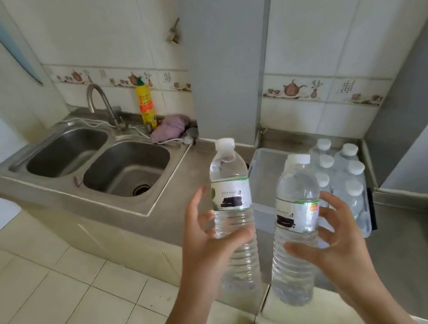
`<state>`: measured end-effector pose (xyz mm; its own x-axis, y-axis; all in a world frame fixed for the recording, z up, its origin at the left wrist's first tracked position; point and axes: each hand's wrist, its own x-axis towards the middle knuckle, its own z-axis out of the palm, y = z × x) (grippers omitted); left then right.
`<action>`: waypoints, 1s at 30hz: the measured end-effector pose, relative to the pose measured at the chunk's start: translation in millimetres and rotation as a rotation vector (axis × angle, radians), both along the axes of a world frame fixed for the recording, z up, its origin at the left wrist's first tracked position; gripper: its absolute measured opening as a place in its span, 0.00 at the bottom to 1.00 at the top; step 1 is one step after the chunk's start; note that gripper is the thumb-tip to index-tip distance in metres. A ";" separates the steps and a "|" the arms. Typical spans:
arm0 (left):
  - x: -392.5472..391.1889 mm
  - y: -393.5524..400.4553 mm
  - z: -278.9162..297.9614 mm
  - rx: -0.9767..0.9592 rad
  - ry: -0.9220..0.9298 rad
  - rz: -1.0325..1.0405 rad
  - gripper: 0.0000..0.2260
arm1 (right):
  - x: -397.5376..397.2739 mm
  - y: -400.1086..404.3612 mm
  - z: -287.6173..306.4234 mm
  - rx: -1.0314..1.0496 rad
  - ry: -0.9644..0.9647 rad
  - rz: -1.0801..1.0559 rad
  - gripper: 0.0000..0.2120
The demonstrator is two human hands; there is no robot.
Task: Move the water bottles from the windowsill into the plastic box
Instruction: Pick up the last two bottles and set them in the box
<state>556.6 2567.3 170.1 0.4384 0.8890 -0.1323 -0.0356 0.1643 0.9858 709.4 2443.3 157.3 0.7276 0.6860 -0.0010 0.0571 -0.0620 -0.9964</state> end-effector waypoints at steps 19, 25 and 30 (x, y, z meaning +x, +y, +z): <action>194.1 165.5 -36.5 0.167 0.066 -0.323 0.35 | 159.1 137.6 11.6 -0.087 -0.143 -0.114 0.42; 241.4 191.9 -70.9 0.196 0.080 -0.455 0.39 | 191.8 159.1 -3.9 -0.295 -0.263 -0.175 0.41; 269.4 203.6 -92.7 0.211 0.089 -0.517 0.37 | 205.9 169.9 -12.3 -0.456 -0.447 -0.135 0.41</action>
